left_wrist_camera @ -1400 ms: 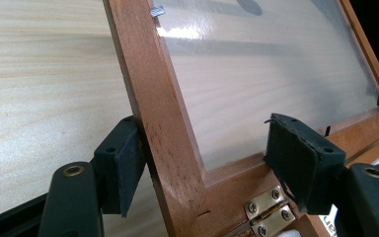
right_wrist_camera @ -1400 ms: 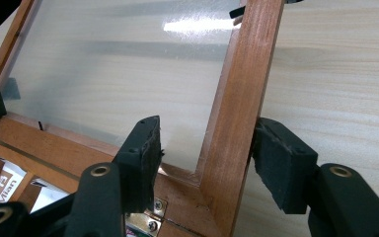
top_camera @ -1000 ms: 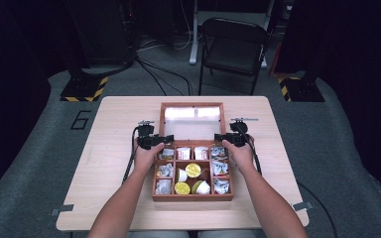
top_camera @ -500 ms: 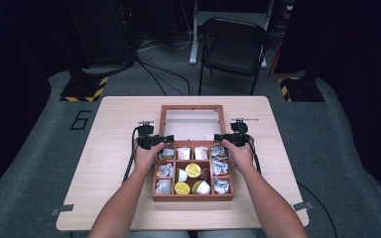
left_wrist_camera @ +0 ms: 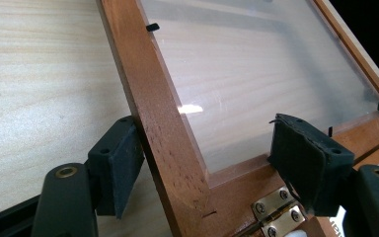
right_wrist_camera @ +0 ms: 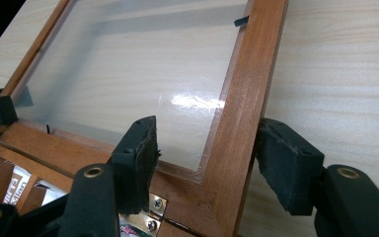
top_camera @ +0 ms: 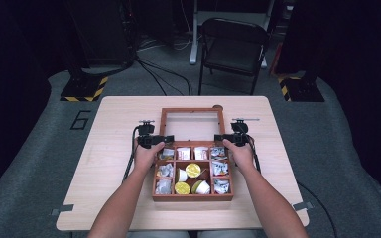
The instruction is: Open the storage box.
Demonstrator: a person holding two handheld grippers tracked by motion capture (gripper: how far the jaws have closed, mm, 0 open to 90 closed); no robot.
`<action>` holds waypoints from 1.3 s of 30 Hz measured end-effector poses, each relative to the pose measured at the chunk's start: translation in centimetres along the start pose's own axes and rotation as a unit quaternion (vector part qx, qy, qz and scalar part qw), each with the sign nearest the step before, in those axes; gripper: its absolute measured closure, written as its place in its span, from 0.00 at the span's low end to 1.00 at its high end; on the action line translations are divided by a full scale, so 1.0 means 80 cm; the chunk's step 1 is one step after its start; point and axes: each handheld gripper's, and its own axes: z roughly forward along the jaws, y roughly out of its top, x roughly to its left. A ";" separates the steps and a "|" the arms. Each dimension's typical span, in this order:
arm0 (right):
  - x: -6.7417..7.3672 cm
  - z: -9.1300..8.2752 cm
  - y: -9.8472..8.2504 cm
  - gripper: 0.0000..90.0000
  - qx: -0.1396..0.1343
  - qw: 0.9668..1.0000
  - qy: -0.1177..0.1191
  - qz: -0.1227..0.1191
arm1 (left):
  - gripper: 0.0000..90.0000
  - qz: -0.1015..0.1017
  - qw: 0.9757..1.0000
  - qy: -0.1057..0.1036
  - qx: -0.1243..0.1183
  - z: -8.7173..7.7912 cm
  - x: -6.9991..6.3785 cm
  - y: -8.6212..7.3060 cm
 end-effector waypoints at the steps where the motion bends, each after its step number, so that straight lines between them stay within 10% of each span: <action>1: -0.001 0.000 0.000 0.46 0.001 1.000 0.002 0.001 | 0.32 -0.001 1.000 -0.001 0.000 0.000 0.000 0.000; 26: -0.008 0.005 0.000 0.45 0.018 0.999 0.015 0.041 | 0.30 -0.027 1.000 -0.012 0.010 0.004 0.007 -0.001; 39: -0.003 -0.016 0.003 0.40 -0.019 0.999 -0.029 0.006 | 0.38 -0.023 1.000 0.005 -0.021 -0.021 0.011 0.004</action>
